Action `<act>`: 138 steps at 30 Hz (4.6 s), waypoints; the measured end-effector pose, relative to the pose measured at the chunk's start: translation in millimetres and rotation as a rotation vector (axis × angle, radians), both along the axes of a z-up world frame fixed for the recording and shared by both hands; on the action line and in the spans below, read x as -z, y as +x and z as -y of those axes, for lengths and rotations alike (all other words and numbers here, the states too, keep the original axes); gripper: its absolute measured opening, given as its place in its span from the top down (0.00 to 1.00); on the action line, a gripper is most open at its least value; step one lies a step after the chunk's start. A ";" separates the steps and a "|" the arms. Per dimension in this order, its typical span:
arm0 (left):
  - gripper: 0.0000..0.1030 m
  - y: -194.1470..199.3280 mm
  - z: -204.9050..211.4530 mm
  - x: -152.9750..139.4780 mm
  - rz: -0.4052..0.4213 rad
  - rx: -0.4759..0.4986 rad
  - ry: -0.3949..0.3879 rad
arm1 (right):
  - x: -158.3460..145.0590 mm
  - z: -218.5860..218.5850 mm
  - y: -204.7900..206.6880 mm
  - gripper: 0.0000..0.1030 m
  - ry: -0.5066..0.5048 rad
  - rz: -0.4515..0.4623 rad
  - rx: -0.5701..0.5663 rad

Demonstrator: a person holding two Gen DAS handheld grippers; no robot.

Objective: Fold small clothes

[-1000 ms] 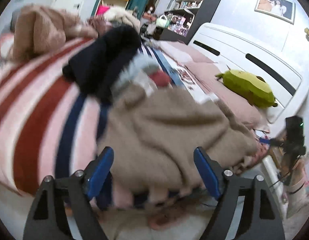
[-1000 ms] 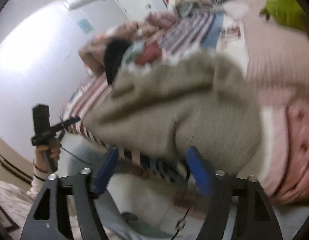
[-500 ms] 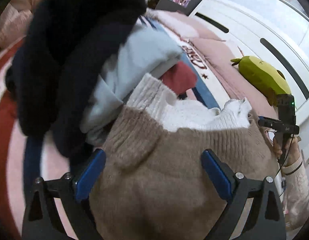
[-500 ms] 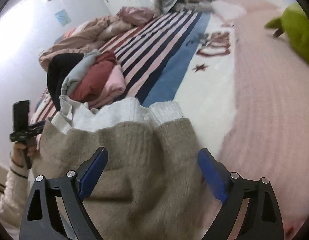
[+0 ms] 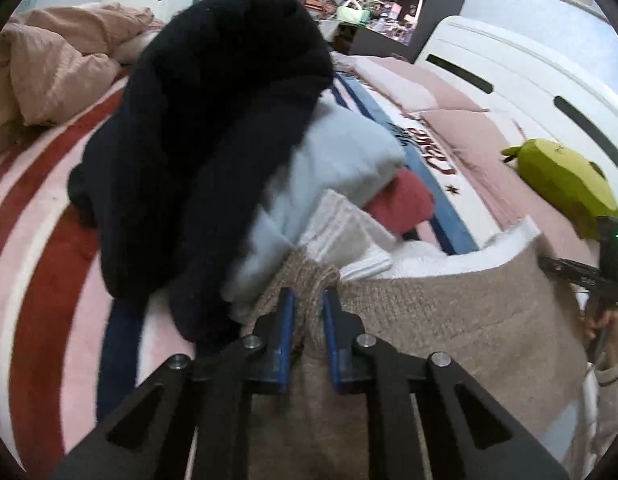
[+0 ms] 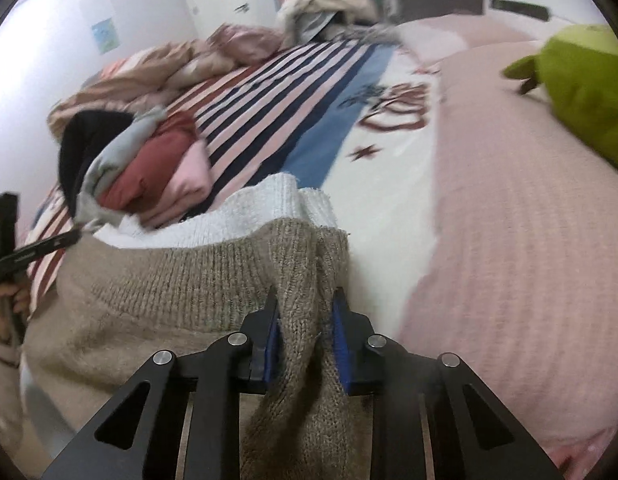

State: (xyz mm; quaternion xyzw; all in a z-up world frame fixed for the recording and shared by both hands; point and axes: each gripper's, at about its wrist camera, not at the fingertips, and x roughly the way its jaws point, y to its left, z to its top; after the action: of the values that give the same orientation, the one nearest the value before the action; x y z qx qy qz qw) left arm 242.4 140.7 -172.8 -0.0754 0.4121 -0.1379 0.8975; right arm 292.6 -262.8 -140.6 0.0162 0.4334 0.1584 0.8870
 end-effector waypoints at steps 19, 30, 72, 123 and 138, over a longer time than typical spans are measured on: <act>0.02 -176.9 -38.9 -30.7 0.101 -0.074 -0.211 | -59.4 -50.5 -147.0 0.58 0.097 0.204 -0.133; 0.01 -198.1 -19.7 48.7 0.014 -0.139 -0.553 | 5.5 -154.3 -168.3 0.91 0.228 0.149 -0.179; 0.58 -126.7 326.8 -12.7 0.119 0.680 -0.098 | -20.7 85.3 -251.3 0.76 0.371 0.315 0.251; 0.17 -14.5 188.7 2.9 -0.193 0.479 -0.373 | -1.6 73.6 -122.9 0.00 0.377 -0.191 -0.118; 0.59 -13.5 202.2 6.3 -0.209 0.488 -0.472 | 45.2 39.8 -84.3 0.18 0.441 -0.344 -0.225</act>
State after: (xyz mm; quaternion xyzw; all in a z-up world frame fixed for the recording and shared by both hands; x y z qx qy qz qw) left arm 228.9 -61.5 -179.1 -0.1937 0.4644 -0.4311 0.7490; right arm 208.3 -302.6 -185.8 0.1869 0.5316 0.3409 0.7525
